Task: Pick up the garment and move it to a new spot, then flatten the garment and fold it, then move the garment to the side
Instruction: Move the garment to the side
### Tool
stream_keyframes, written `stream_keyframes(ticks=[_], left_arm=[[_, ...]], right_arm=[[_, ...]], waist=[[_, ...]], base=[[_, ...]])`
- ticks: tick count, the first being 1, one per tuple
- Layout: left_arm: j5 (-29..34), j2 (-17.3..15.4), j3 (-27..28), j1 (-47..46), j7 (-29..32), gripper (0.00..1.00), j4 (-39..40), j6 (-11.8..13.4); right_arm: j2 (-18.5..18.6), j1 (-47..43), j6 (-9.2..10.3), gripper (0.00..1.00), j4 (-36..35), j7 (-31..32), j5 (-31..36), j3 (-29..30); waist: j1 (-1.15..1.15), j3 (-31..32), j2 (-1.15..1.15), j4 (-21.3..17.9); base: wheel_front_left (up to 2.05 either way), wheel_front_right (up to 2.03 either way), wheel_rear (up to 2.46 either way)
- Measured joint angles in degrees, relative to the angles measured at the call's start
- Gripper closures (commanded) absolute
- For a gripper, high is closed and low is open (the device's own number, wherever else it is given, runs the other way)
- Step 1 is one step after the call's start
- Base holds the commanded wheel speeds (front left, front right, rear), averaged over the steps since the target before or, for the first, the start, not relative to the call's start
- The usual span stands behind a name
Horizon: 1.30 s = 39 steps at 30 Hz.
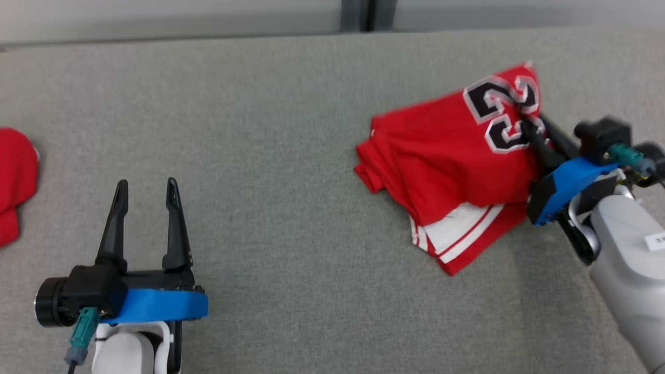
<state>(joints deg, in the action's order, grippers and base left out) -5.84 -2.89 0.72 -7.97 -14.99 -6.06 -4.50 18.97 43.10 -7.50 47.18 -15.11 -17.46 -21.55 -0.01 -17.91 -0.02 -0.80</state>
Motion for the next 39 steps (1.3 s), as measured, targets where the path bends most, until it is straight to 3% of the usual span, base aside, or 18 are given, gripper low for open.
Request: stream_keyframes(ticks=[7,18,24,29,30,31,32,39], left_arm=[[2.0,-0.4,0.5,-3.9,-0.1,0.00,4.4,-1.1],[4.5,-3.9,-0.6,-8.2,-0.1,0.00,12.8,-2.1],[5.0,-5.1,-1.6,-8.7,-0.1,0.00,17.8,-2.2],[5.0,-5.5,-1.5,-8.8,-0.1,0.00,19.9,-2.2],[4.9,-5.5,-1.5,-8.8,-0.1,0.00,19.9,-2.2],[4.9,-5.6,-1.4,-8.8,-0.1,0.00,19.9,-2.2],[4.9,-5.6,-1.5,-8.8,-0.1,0.00,19.9,-2.2],[4.4,-5.1,-1.6,-9.0,-0.1,0.00,19.5,-2.2]], right_arm=[[7.4,9.5,0.01,1.00,2.1,0.2,-3.0,-2.5],[15.8,21.6,0.00,1.00,7.8,0.7,-7.9,-5.3],[18.5,25.3,0.00,1.00,10.6,0.4,-9.5,-5.3],[18.4,27.4,0.00,1.00,12.0,0.2,-9.8,-6.1],[18.3,28.0,0.00,0.86,12.5,0.2,-9.7,-6.3],[18.1,28.4,0.00,0.12,13.1,0.2,-9.7,-6.4],[18.0,28.8,0.00,0.00,13.8,0.2,-9.7,-6.4],[18.0,29.8,0.00,0.00,12.9,0.1,-6.7,-3.4]], waist=[[0.00,-6.9,0.00,-3.7],[0.00,-16.6,0.00,-9.8],[0.00,-20.1,0.00,-11.5],[0.01,-21.8,0.00,-12.3],[0.01,-21.9,0.01,-12.3],[0.01,-22.0,0.02,-12.3],[0.01,-22.1,0.02,-12.2],[0.01,-20.3,0.01,-10.9]], base=[[0.00,0.00,0.00],[0.00,0.00,0.00],[0.00,0.00,0.00],[0.00,0.00,0.00],[0.00,0.00,0.00],[0.00,0.00,0.00],[0.00,0.00,0.00],[0.00,0.00,0.00]])
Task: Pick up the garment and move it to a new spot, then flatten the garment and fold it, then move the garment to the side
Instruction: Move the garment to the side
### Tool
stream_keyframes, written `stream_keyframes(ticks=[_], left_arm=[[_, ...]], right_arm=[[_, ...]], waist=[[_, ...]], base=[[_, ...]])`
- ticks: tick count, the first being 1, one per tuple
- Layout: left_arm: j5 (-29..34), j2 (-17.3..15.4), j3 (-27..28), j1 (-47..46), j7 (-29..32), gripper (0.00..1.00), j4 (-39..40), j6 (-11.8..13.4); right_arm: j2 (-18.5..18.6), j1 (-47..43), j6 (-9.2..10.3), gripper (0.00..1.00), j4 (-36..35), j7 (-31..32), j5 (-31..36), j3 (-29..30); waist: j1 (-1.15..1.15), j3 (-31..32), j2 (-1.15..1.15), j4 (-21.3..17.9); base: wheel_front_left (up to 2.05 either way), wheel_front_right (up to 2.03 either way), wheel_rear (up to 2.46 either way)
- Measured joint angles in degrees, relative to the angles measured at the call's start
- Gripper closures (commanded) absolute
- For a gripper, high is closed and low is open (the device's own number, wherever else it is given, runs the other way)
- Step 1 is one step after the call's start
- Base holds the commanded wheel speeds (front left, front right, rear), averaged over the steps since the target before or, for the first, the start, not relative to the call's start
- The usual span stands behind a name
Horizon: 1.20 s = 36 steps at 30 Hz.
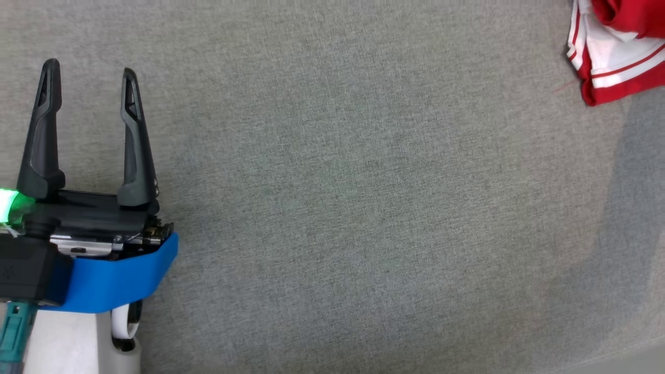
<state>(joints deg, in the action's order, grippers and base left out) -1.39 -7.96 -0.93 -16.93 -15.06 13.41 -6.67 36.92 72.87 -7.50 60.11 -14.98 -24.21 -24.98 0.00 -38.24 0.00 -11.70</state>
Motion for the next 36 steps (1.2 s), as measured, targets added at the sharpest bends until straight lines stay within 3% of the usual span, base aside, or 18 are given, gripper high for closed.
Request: stream_keyframes(ticks=[8,19,29,36], left_arm=[[-1.2,1.6,0.6,1.9,0.0,0.00,-2.5,0.4],[-2.9,3.9,2.7,8.2,0.0,0.00,-8.2,0.8],[-4.0,4.8,3.5,14.0,0.0,0.00,-13.8,0.8],[-3.6,5.0,3.7,15.8,0.0,0.00,-17.2,0.6]], right_arm=[[-1.4,-6.9,0.01,0.00,-9.7,0.0,4.2,6.4],[-12.4,-25.6,0.01,0.00,-26.8,0.0,7.7,10.2],[-17.4,-42.1,0.01,0.00,-32.9,0.0,6.6,10.8],[-19.5,-52.2,0.01,0.00,-36.8,0.0,5.9,16.7]], waist=[[0.01,5.8,0.00,2.1],[0.02,18.2,0.01,7.5],[0.02,27.9,0.02,11.6],[0.01,31.3,0.02,12.5]], base=[[0.00,0.00,0.00],[0.00,0.00,0.00],[0.00,0.00,0.00],[0.00,0.00,0.00]])
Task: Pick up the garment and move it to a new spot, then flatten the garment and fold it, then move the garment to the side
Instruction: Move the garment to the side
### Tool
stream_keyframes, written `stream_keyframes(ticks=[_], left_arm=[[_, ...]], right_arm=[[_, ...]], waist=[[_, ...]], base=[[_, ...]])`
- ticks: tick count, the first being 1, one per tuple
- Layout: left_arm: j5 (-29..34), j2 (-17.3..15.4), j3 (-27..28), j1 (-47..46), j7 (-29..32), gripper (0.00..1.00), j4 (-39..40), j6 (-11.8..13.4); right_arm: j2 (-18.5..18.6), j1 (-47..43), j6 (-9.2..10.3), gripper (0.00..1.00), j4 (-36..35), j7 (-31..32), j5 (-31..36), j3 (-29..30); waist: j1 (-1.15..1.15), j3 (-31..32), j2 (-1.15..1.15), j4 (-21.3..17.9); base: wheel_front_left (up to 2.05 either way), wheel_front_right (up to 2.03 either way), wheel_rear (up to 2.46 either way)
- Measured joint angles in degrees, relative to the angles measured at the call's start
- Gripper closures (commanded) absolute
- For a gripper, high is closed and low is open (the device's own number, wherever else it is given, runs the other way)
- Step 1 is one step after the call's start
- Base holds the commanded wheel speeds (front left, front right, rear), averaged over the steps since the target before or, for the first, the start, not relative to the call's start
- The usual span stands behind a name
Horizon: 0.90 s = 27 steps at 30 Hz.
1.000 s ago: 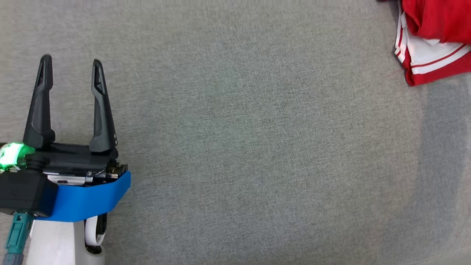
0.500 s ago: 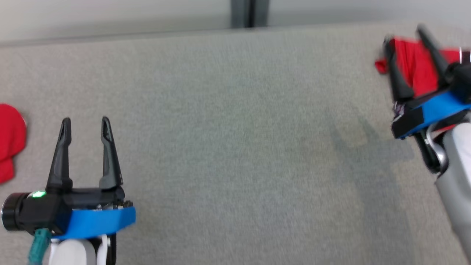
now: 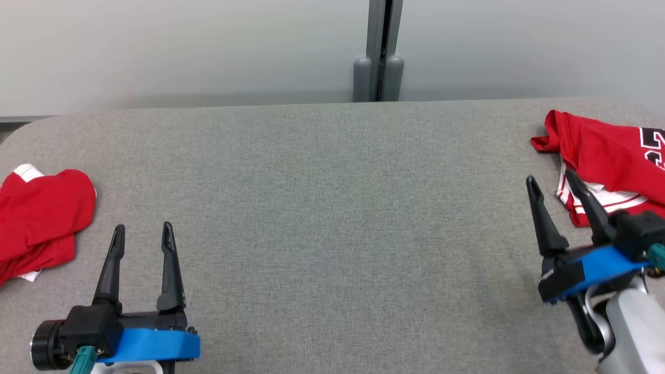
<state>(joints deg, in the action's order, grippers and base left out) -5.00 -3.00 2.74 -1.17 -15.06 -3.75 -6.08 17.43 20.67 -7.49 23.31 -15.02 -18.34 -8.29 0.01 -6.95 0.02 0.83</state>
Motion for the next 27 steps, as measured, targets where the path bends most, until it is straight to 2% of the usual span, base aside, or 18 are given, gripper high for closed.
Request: stream_keyframes(ticks=[8,17,27], left_arm=[[0.5,0.1,0.2,1.4,0.0,0.00,-3.5,0.0],[1.0,0.1,0.4,2.7,0.0,0.00,-6.4,-0.1],[1.2,0.1,0.2,2.8,0.0,0.00,-7.7,-0.2]], right_arm=[[-4.4,-10.1,0.00,0.00,-5.0,0.0,2.7,5.5],[-10.3,-16.8,0.00,0.00,-7.9,0.0,7.0,8.1],[-12.7,-18.6,0.00,0.00,-8.8,0.0,9.2,8.7]], waist=[[0.00,2.0,-0.01,-0.3],[-0.01,4.5,-0.02,-0.7],[-0.01,6.1,-0.02,-0.6]], base=[[0.00,0.00,0.00],[0.00,0.00,0.00],[0.00,0.00,0.00]])
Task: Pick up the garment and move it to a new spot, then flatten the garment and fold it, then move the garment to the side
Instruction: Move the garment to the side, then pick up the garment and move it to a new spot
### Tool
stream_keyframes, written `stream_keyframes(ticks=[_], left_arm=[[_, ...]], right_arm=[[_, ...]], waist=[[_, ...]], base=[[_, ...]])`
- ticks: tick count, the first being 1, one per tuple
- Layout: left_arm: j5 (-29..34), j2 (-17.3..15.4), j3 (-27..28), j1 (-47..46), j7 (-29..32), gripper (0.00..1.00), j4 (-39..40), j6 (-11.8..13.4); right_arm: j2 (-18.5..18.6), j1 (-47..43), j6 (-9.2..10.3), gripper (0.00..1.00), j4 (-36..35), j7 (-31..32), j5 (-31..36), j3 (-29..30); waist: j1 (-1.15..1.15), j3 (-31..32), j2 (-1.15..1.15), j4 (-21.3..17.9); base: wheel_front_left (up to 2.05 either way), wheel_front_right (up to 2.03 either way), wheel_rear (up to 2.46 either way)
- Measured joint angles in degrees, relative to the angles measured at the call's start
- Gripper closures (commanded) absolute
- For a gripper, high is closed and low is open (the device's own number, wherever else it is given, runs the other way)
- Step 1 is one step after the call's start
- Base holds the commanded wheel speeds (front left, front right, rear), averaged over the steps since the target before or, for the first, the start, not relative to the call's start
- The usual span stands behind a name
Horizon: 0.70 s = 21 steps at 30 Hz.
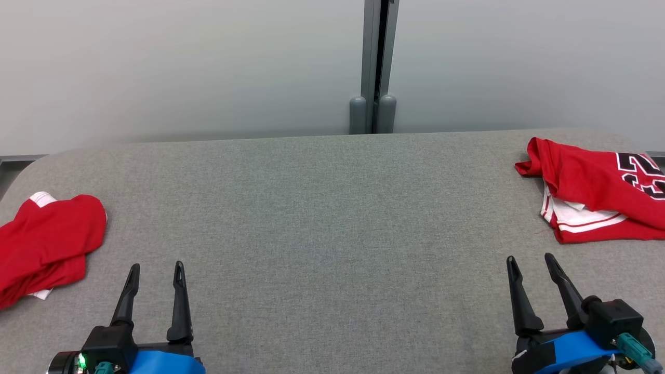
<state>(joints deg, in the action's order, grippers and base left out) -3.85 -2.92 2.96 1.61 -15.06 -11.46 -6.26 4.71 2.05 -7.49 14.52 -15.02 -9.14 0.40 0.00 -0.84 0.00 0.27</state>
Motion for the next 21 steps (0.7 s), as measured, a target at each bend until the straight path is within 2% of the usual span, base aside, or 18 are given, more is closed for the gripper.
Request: stream_keyframes(ticks=[21], left_arm=[[0.3,0.0,-0.1,0.0,0.0,0.00,-0.2,0.4]], right_arm=[[-0.4,-0.4,0.00,0.00,0.5,0.0,0.5,0.1]], waist=[[0.00,-0.5,-0.01,1.1]], base=[[0.00,0.00,0.00]])
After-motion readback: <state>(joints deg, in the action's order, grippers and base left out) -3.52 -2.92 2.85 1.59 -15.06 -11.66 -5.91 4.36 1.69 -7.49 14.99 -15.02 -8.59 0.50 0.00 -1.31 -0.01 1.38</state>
